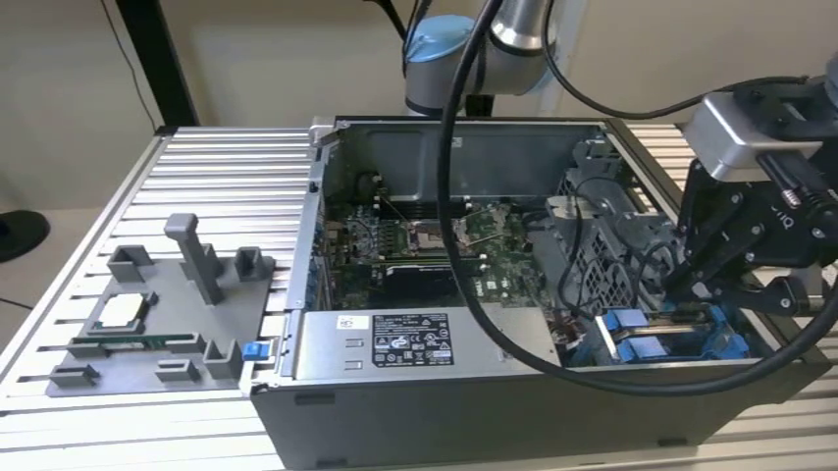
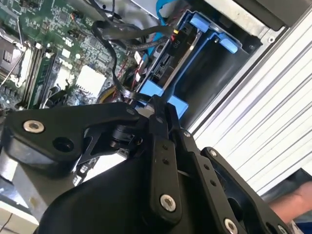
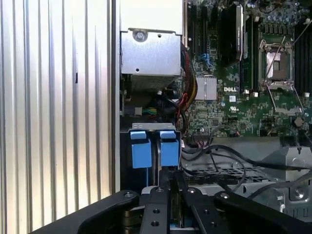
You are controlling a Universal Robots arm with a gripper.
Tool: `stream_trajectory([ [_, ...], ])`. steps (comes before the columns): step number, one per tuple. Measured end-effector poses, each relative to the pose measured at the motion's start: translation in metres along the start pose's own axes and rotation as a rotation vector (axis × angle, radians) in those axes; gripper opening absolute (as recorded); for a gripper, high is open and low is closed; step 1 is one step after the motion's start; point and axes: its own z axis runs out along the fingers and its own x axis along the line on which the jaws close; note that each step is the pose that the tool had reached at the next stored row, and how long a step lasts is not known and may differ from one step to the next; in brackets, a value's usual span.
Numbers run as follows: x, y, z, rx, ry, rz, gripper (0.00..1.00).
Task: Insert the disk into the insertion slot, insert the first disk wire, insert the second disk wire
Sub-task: 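Insert the second disk wire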
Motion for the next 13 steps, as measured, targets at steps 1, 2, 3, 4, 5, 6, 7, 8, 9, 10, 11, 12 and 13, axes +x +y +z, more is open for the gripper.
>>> stream_trajectory([
  [1, -0.0001, 0.0007, 0.0006, 0.0104, 0.001, -0.003, 0.0],
  [2, -0.0002, 0.0014, 0.0014, 0.0195, 0.0018, -0.006, 0.0],
  [3, -0.0006, 0.002, 0.0025, 0.0269, 0.0023, -0.009, 0.0],
  [4, -0.0015, 0.0026, 0.0038, 0.0325, 0.0032, -0.012, 0.0],
  [5, -0.0034, 0.0031, 0.0055, 0.0359, 0.0041, -0.015, 0.0],
  [6, -0.0065, 0.0032, 0.0076, 0.0376, 0.0056, -0.017, 0.0],
  [7, -0.01, 0.0031, 0.0097, 0.039, 0.0072, -0.019, 0.0],
  [8, -0.0133, 0.0031, 0.0117, 0.0404, 0.0099, -0.02, 0.0],
  [9, -0.0161, 0.0032, 0.0132, 0.0418, 0.0144, -0.022, 0.0],
  [10, -0.0181, 0.0032, 0.0143, 0.0432, 0.0226, -0.024, 0.0],
  [11, -0.0189, 0.0031, 0.0146, 0.0435, 0.038, -0.026, 0.0],
  [12, -0.019, 0.0031, 0.0146, 0.0433, 0.0559, -0.029, 0.0],
  [13, -0.019, 0.0032, 0.0146, 0.0431, 0.0744, -0.031, 0.0],
])
